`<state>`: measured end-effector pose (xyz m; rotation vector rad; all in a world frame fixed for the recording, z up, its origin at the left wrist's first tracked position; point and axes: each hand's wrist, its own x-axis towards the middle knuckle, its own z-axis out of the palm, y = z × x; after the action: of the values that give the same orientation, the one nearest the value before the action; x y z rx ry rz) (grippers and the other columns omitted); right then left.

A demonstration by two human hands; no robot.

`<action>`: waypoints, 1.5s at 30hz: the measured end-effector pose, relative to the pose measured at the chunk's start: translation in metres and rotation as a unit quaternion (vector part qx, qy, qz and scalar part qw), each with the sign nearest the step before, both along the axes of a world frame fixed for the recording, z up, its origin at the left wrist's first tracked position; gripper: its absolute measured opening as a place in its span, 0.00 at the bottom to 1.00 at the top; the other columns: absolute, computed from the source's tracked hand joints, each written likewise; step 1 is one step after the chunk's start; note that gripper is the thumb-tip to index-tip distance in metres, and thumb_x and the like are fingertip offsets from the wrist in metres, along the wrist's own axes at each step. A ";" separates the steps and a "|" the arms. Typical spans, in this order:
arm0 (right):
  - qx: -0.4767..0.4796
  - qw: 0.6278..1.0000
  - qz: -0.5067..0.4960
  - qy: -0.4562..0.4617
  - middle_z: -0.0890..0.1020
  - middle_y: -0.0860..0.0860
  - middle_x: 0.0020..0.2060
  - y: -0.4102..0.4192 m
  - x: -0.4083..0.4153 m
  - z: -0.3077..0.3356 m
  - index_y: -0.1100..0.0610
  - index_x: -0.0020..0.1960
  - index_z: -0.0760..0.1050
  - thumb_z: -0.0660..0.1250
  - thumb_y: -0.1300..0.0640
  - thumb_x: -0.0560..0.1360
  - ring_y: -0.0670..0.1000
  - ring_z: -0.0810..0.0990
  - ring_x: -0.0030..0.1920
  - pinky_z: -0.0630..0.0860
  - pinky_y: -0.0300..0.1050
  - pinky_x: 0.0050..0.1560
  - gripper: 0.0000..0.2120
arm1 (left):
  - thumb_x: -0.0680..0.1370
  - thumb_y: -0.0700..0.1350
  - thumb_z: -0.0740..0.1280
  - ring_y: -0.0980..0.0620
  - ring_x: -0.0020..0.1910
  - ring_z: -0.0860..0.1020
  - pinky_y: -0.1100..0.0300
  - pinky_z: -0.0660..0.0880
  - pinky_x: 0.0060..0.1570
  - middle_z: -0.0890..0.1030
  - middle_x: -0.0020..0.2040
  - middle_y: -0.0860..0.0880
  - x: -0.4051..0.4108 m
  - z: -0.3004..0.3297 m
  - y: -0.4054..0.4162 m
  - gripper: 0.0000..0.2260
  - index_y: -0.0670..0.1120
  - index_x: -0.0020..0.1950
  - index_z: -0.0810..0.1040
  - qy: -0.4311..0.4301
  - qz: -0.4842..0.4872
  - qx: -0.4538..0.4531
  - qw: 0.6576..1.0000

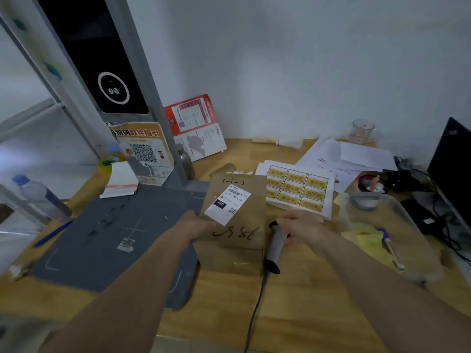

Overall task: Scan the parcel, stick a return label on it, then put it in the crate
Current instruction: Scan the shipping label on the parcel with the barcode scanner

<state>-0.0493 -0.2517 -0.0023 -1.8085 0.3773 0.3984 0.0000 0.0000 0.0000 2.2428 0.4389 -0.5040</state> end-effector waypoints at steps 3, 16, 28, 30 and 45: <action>0.010 0.999 0.009 0.036 0.77 0.55 0.61 0.010 0.009 -0.011 0.59 0.68 0.70 0.64 0.58 0.78 0.53 0.77 0.58 0.78 0.45 0.52 0.19 | 0.68 0.43 0.76 0.44 0.46 0.77 0.51 0.78 0.52 0.78 0.49 0.41 0.011 -0.014 0.001 0.26 0.34 0.62 0.76 0.025 0.025 -0.044 0.998; -0.028 0.956 -0.262 0.132 0.71 0.55 0.34 0.010 0.044 -0.081 0.62 0.42 0.73 0.58 0.66 0.77 0.54 0.72 0.36 0.72 0.46 0.37 0.08 | 0.59 0.42 0.82 0.47 0.58 0.78 0.50 0.74 0.63 0.81 0.59 0.47 0.033 -0.044 0.013 0.35 0.45 0.65 0.74 0.084 -0.001 -0.124 0.989; 0.138 0.919 -0.317 0.187 0.78 0.61 0.57 0.028 0.049 -0.137 0.65 0.64 0.71 0.66 0.62 0.75 0.62 0.77 0.57 0.77 0.54 0.50 0.18 | 0.37 0.59 0.83 0.47 0.59 0.79 0.47 0.79 0.58 0.80 0.61 0.50 0.041 -0.070 0.032 0.56 0.52 0.65 0.73 0.129 0.001 -0.172 0.977; 0.145 0.924 -0.302 0.184 0.78 0.60 0.57 0.030 0.050 -0.135 0.63 0.63 0.71 0.66 0.61 0.75 0.62 0.77 0.57 0.77 0.54 0.50 0.18 | 0.39 0.58 0.84 0.47 0.59 0.80 0.47 0.78 0.58 0.81 0.61 0.50 0.041 -0.070 0.032 0.55 0.52 0.65 0.73 0.127 0.005 -0.188 0.974; 0.178 0.946 -0.210 0.168 0.78 0.59 0.54 0.034 0.032 -0.125 0.61 0.63 0.72 0.63 0.63 0.76 0.59 0.76 0.54 0.75 0.50 0.44 0.16 | 0.50 0.47 0.84 0.44 0.56 0.82 0.48 0.78 0.59 0.84 0.56 0.44 0.026 -0.065 0.038 0.41 0.42 0.62 0.78 0.163 0.042 -0.254 0.952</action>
<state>-0.0178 -0.2177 -0.1274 -1.2621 0.8560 0.4401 0.0259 0.0377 -0.0652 1.6434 0.5034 -0.8443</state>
